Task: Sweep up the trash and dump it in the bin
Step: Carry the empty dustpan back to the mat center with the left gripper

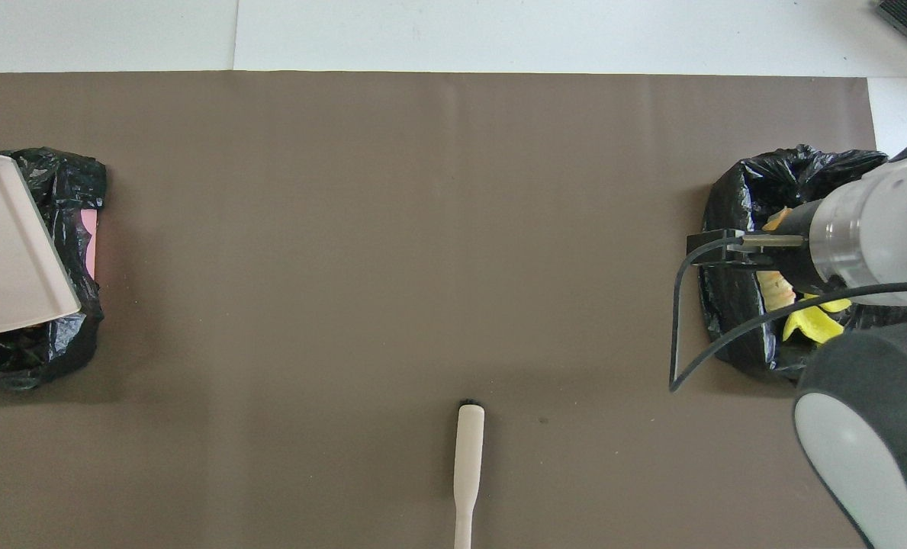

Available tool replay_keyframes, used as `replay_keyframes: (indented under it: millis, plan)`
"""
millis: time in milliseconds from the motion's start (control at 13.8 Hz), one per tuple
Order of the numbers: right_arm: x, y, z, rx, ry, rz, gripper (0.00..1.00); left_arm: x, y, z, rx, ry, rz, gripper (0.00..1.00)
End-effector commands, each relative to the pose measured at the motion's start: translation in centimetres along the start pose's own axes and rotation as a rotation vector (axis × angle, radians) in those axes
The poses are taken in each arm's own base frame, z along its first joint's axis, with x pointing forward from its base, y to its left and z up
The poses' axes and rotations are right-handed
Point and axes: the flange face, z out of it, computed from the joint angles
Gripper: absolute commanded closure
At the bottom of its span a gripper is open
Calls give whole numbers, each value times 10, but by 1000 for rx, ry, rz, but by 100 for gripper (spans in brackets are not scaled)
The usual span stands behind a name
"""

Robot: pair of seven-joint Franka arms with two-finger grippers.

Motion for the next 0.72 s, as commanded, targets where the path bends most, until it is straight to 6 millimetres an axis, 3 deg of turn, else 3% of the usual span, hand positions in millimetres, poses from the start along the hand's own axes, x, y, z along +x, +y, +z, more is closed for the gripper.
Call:
replay_keyframes:
  millis: [0, 145, 362, 434, 651]
  plan:
    - [-5, 22, -25, 3, -8, 6, 0, 68, 26, -20, -41, 34, -122, 100]
    - [-8, 39, -46, 6, -2, 32, 0, 125, 46, -26, -76, 66, -240, 100]
    - [-6, 75, -47, 6, -22, -11, 0, 207, 80, -42, -124, 105, -405, 100]
    - [-5, 85, -47, 7, -24, -26, 0, 226, 91, -50, -152, 135, -489, 100]
    - [-8, 90, -42, -2, -66, -40, 0, 289, 124, -70, -212, 168, -608, 100]
